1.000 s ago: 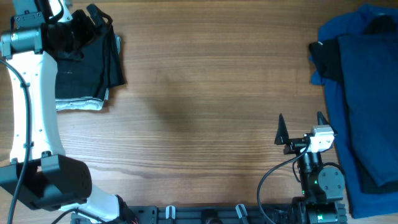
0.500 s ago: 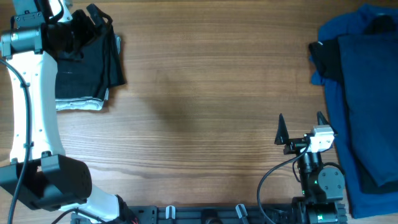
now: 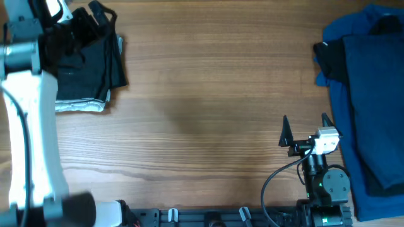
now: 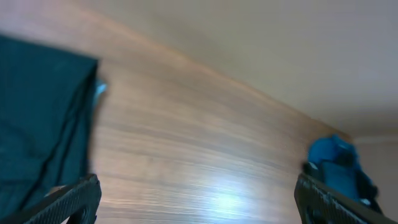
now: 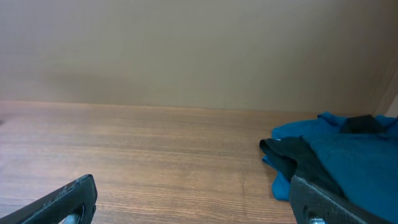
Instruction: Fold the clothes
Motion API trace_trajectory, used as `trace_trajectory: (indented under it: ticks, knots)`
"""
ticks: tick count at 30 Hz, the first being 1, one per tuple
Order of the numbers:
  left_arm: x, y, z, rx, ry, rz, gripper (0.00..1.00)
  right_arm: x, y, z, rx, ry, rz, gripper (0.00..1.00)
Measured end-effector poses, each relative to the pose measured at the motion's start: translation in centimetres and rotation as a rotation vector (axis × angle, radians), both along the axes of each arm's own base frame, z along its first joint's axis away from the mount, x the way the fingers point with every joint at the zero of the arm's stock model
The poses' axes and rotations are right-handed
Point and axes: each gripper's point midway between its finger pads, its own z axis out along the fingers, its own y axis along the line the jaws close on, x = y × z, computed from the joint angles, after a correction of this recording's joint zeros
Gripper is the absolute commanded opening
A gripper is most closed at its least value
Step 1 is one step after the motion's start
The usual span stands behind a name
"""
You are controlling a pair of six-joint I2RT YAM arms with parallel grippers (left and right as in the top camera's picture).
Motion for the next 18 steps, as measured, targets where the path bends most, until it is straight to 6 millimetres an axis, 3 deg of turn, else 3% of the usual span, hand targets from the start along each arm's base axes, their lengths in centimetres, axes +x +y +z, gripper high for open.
trace_trajectory:
  ticks: [4, 8, 12, 18]
  knots:
    - [-4.0, -3.8, 5.6, 0.012, -0.147, -0.087, 1.00, 0.0, 0.0, 0.0, 0.000, 0.000, 0.000, 1.00]
    - [-8.7, -6.8, 7.8, 0.009, -0.228, -0.169, 1.00, 0.0, 0.0, 0.0, 0.000, 0.000, 0.000, 0.99]
    - [-14.2, -8.3, 6.0, 0.002, -0.235, -0.230, 1.00, 0.0, 0.0, 0.0, 0.000, 0.002, 0.000, 0.99]
    - [-20.9, -7.7, 1.0, 0.001, -0.219, -0.231, 1.00, 0.0, 0.0, -0.1, 0.000, 0.002, 0.000, 0.99]
